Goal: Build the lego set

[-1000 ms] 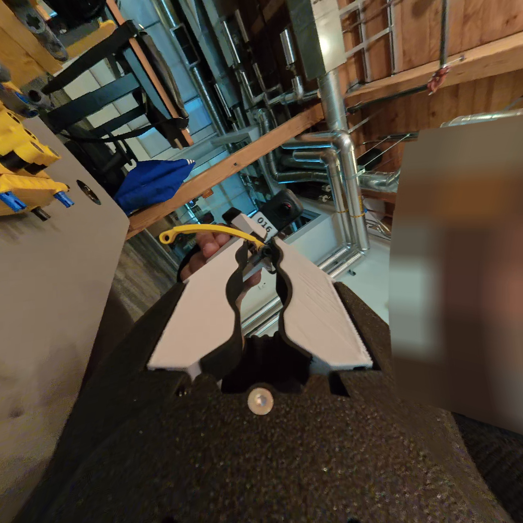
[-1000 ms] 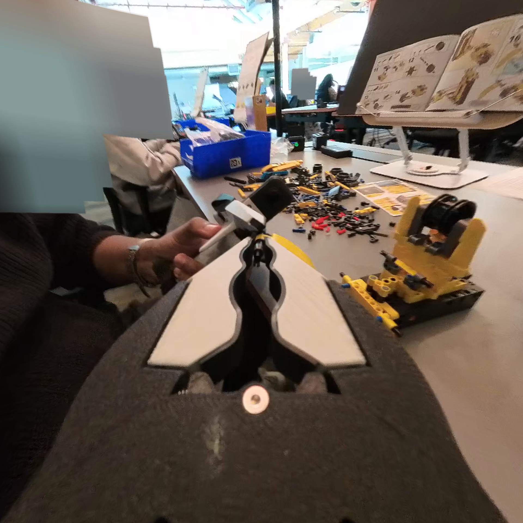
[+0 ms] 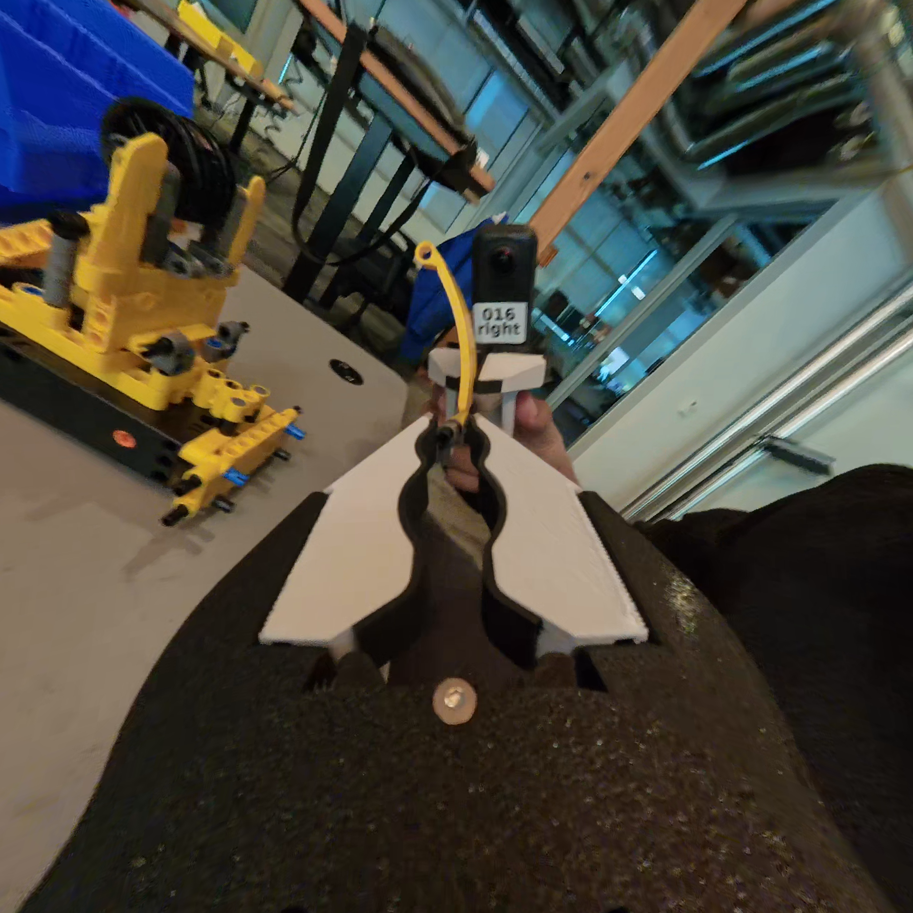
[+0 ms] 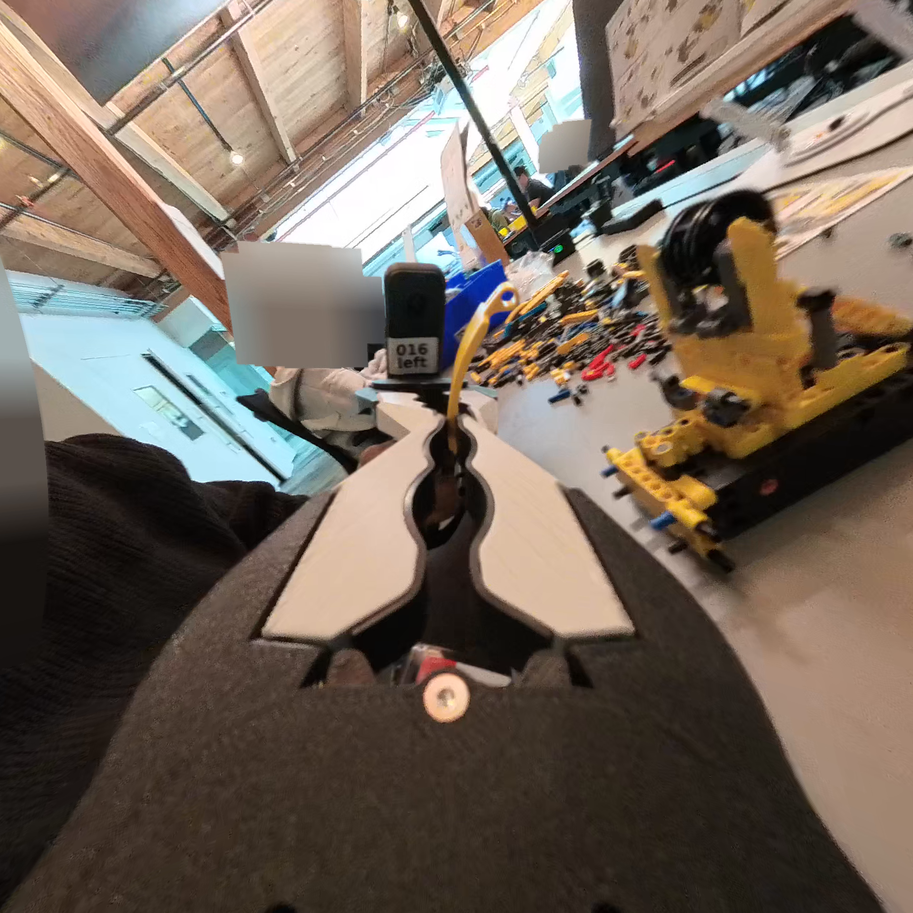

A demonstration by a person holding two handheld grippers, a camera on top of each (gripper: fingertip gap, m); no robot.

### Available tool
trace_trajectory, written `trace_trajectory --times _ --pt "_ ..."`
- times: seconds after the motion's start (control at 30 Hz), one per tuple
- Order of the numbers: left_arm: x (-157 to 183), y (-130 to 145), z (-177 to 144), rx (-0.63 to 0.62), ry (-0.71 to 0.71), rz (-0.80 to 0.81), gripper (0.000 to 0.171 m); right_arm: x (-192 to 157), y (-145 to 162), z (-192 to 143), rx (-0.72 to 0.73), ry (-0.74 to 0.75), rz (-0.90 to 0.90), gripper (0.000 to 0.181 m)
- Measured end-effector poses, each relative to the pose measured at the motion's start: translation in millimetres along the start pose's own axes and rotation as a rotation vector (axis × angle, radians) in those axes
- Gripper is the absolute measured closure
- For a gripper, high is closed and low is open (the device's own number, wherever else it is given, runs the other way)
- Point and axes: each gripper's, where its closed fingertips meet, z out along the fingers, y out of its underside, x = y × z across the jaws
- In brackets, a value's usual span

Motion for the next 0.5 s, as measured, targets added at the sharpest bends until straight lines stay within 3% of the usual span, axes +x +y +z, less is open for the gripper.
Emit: trace_trajectory --times 0.07,0.27,0.5 --pt "-9.1 -7.7 -4.2 -0.025 -0.044 0.055 0.149 11.2 -10.5 -1.9 0.005 0.05 -0.045 0.179" --pt "-46.1 -34.8 -23.5 -0.066 -0.203 0.206 0.147 49.8 -25.4 1.2 -0.105 0.157 -0.15 0.179" --pt "-67.1 -27.9 -17.4 -0.226 -0.147 0.296 0.147 72.2 -4.3 13.6 -0.296 0.08 -0.157 0.179"
